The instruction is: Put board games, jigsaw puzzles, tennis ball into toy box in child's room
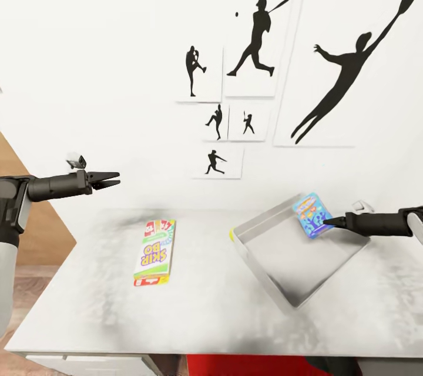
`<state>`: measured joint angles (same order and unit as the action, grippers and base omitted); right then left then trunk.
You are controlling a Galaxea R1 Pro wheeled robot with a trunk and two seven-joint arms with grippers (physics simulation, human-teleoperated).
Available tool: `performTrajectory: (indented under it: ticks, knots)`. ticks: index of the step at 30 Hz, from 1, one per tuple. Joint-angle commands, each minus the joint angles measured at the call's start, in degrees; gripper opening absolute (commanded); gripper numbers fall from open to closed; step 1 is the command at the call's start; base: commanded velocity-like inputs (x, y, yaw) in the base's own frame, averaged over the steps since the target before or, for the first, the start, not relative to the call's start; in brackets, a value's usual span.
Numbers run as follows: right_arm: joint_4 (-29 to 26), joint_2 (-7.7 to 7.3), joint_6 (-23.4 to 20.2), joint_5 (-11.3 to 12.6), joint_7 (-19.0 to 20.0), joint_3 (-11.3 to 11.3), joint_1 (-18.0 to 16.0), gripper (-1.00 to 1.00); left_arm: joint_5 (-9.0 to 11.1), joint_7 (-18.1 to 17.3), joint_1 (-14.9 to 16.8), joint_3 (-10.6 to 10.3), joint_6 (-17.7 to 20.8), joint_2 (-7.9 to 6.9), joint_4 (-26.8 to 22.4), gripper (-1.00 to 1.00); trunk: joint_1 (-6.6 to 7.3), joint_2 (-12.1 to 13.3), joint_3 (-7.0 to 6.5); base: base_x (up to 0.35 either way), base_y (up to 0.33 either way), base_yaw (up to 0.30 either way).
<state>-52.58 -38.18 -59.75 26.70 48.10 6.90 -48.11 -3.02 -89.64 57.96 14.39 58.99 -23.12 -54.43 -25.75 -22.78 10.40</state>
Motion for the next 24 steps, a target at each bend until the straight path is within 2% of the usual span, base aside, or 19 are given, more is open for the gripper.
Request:
performTrajectory:
  ticks: [1, 8, 17, 24]
  knots:
    - [0.3, -0.05, -0.2, -0.6, 0.2, 0.2, -0.2, -1.00, -0.3, -0.4, 0.1, 0.0, 0.6, 0.00, 0.0, 1.00, -0.03, -0.1, 0.22, 0.000, 0.000, 0.000]
    - [1.1, 0.13, -0.2, -3.7, 0.4, 0.5, -1.5, -1.00, -0.3, -0.4, 0.1, 0.1, 0.6, 0.01, -0.1, 1.00, -0.03, -0.1, 0.88, 0.000, 0.000, 0.000]
    - [1.7, 1.13, -0.2, -4.3, 0.7, 1.9, -2.0, -1.00, -0.3, -0.4, 0.1, 0.1, 0.5, 0.19, 0.0, 1.00, -0.03, -0.1, 1.73, 0.000, 0.000, 0.000]
    - [3.5, 1.33, -0.2, -4.4, 0.7, 2.2, -2.1, -1.00, -0.3, -0.4, 0.1, 0.0, 0.5, 0.36, 0.0, 1.00, -0.03, -0.1, 2.39, 0.000, 0.000, 0.000]
